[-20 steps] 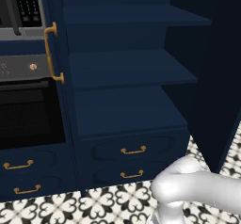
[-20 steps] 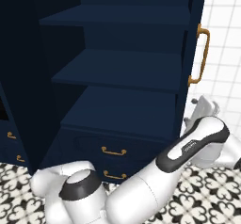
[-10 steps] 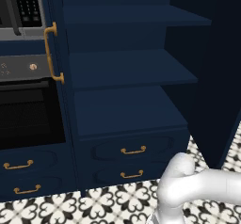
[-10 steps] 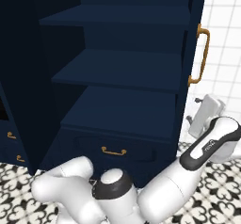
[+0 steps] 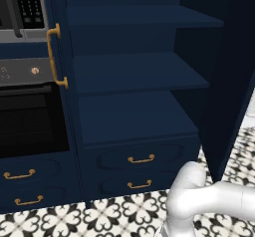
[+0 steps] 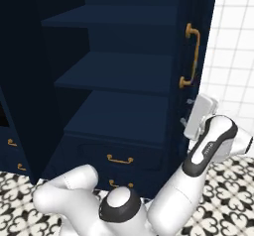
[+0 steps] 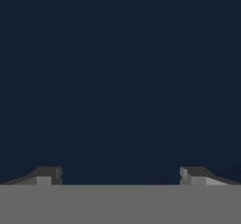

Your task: Pick the kettle from the counter and place it on the tray. Then pick the mug from the cabinet and place it on the tray. Then close the cabinet doors.

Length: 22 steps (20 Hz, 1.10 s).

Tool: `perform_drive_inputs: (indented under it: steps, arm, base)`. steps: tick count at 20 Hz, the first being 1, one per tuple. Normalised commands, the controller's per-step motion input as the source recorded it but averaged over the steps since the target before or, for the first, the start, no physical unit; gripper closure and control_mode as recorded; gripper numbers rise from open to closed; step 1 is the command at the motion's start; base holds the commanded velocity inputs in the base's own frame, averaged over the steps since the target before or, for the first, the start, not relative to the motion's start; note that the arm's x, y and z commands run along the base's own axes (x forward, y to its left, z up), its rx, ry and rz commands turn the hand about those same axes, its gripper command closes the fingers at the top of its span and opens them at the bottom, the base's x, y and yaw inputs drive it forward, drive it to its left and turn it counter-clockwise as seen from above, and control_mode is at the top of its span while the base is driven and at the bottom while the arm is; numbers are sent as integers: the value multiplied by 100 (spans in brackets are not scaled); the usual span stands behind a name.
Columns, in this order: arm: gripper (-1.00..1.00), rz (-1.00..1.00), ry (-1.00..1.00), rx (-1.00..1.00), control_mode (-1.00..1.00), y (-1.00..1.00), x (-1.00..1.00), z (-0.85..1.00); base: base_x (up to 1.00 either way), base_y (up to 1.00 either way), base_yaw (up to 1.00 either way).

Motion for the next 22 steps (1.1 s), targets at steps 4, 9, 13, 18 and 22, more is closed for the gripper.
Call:
perform_drive_inputs:
  steps: [4, 9, 13, 18, 22]
  arm:
    - [-100, 0, 1, 2, -100, 98, 45, -3]
    - [-100, 0, 0, 12, -100, 77, 75, -5]
    - [-100, 0, 0, 13, -100, 59, 93, -3]
    - [-100, -3, 0, 7, -100, 31, 100, 0]
    - [-100, -5, 2, 2, -100, 18, 100, -1]
  base:
    - [0, 0, 0]
    - [0, 0, 0]
    - [0, 0, 0]
    - [0, 0, 0]
    - [0, 0, 0]
